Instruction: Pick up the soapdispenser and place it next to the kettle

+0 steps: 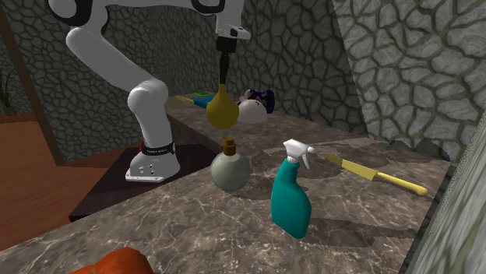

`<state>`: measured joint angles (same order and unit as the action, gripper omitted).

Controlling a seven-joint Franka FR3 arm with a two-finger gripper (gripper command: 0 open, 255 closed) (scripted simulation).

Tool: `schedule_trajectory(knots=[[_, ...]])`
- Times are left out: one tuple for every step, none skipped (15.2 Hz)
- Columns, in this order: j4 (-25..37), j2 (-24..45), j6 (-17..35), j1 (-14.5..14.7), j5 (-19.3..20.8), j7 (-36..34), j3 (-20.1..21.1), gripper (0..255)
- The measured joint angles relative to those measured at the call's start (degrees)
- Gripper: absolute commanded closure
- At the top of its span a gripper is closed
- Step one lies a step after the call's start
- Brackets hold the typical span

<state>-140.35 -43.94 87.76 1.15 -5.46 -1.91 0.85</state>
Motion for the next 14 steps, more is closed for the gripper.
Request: schedule_trajectory(knots=[[0.00,0.00,0.00,0.00,0.00,0.00,0.00,0],[-0.49,-0.10,0.44,-0.32,0.49,0.57,-0.54,0],[-1.24,-0.46,0.93,-0.74,1.16,1.27,-1.23,0],[-1.56,-0.27,1.54,-1.26,1.98,2.12,-2.07,0],[-2.21,0.27,2.84,-1.84,2.87,3.10,-3.01,0],[-2.98,-0.39,3.10,-2.54,3.90,4.18,-4.11,0],[-3.34,0.20,4.20,-3.11,4.78,5.13,-5.07,0],[-3.74,0.72,5.32,-3.77,5.77,6.22,-6.18,0],[-3.79,1.20,6.07,-4.40,6.71,7.25,-7.24,0],[-4.95,0.78,7.05,-5.16,7.75,8.35,-8.36,0],[-5.38,1.31,8.22,-5.97,8.93,9.71,-9.77,0],[-6.02,1.63,9.44,-6.63,9.88,10.72,-10.86,0],[-6.15,2.24,10.44,-7.26,10.77,11.75,-11.97,0],[-6.31,2.89,11.53,-7.89,11.65,12.80,-13.11,0]])
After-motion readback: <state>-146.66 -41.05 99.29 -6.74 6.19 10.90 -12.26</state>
